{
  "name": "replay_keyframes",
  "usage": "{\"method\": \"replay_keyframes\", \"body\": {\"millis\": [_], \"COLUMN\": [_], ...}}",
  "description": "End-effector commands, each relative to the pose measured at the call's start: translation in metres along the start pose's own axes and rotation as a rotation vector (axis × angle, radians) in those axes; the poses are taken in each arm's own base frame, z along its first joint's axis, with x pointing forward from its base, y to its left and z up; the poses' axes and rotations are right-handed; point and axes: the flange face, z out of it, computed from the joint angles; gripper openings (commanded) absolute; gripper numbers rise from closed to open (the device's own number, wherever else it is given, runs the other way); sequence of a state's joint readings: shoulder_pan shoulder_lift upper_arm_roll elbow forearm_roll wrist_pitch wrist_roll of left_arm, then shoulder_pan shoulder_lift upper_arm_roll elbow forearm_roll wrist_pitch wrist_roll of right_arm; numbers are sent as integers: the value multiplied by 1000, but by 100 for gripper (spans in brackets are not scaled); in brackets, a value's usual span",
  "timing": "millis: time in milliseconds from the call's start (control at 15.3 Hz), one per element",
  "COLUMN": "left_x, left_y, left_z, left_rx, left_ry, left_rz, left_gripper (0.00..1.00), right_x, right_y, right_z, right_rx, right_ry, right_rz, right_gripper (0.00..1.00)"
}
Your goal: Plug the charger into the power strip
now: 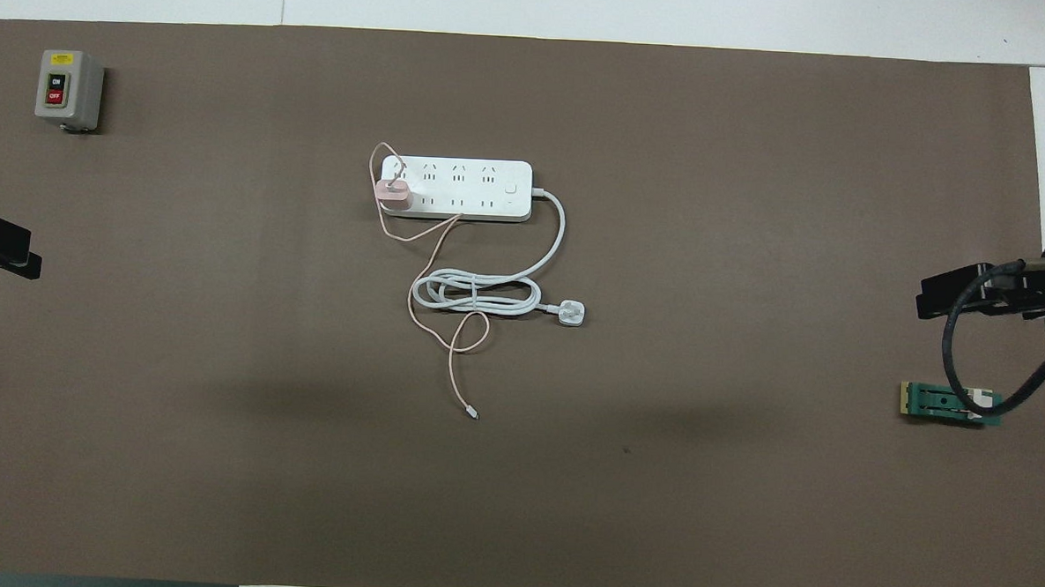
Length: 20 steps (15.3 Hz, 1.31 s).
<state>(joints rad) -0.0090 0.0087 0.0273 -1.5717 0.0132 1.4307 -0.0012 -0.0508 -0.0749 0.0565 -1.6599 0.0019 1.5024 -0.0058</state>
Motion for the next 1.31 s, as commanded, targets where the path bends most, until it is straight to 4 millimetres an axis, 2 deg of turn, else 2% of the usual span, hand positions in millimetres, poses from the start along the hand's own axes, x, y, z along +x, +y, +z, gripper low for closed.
{"method": "replay_keyframes", "body": {"millis": [0, 458, 850, 1112, 1242], "left_x": [4, 4, 7, 6, 6], "left_y": [4, -2, 2, -3, -12], "left_z": [-10, -18, -19, -18, -18], "left_rx": [15, 13, 5, -19, -49], "left_ry": [32, 85, 102, 98, 95], "left_rz": [14, 11, 20, 8, -10], "left_gripper": [100, 100, 100, 100, 100], "right_x": [-3, -3, -3, -3, -3], "right_y": [4, 3, 4, 2, 2], "right_z": [-2, -3, -3, -3, -3], "right_rx": [18, 18, 18, 18, 18], "right_ry": [-9, -8, -8, -8, -8], "right_rz": [1, -1, -1, -4, -5], "right_gripper": [100, 100, 100, 100, 100]}}
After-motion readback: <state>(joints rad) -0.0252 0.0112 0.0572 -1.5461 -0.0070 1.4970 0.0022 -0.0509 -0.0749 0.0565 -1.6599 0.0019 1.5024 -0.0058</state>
